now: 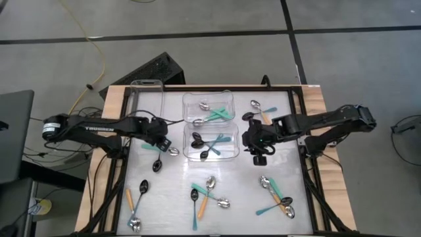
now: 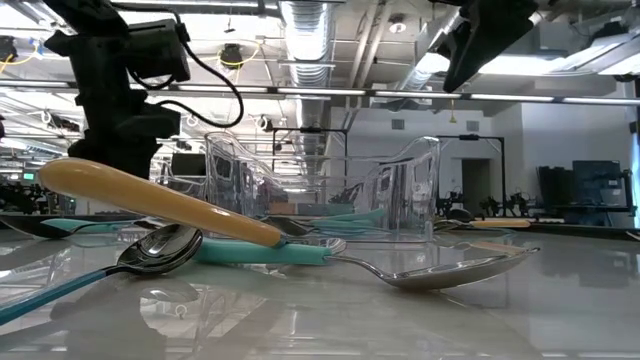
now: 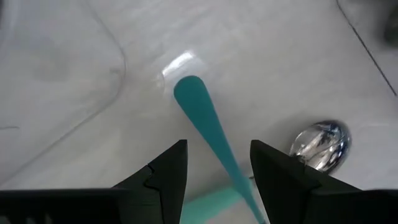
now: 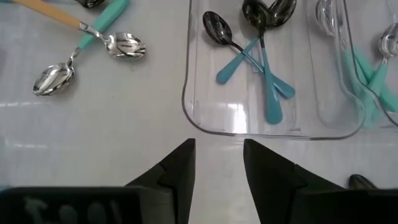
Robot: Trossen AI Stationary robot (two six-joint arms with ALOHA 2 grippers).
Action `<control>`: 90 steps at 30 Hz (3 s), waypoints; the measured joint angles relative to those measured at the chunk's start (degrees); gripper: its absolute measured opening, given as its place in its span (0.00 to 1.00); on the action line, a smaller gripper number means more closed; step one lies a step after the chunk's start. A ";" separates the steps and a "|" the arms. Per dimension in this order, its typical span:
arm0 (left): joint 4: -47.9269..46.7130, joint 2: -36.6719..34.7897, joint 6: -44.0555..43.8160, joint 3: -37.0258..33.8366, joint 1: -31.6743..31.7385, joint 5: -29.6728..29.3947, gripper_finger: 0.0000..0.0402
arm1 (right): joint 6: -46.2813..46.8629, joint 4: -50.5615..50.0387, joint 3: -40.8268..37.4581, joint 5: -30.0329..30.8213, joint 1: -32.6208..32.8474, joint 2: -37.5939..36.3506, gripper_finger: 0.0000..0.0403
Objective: Sort silverware by color (type)
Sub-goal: Put the blue spoon into the bottom transparent bin
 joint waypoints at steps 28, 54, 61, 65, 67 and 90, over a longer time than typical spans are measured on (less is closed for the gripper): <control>-14.80 7.89 -2.22 14.55 -9.09 -3.09 0.40 | -3.61 0.26 0.06 -0.07 -1.61 0.00 0.39; -3.85 16.72 5.09 6.33 -4.29 0.95 0.35 | -3.77 1.59 0.10 -0.17 -1.24 2.92 0.39; -2.90 16.80 6.38 6.29 -4.32 0.37 0.15 | -3.78 1.73 0.07 -0.17 -1.23 2.89 0.39; -1.52 16.81 7.73 6.27 -4.32 2.32 0.03 | -3.51 1.62 0.07 -0.17 -1.25 2.89 0.39; -1.23 16.85 8.22 6.35 -4.30 3.22 0.01 | -3.33 1.60 0.07 -0.17 -1.24 2.89 0.39; -3.19 -1.64 9.33 10.42 -6.15 3.60 0.00 | 3.03 -0.98 0.07 -0.44 -1.11 2.89 0.39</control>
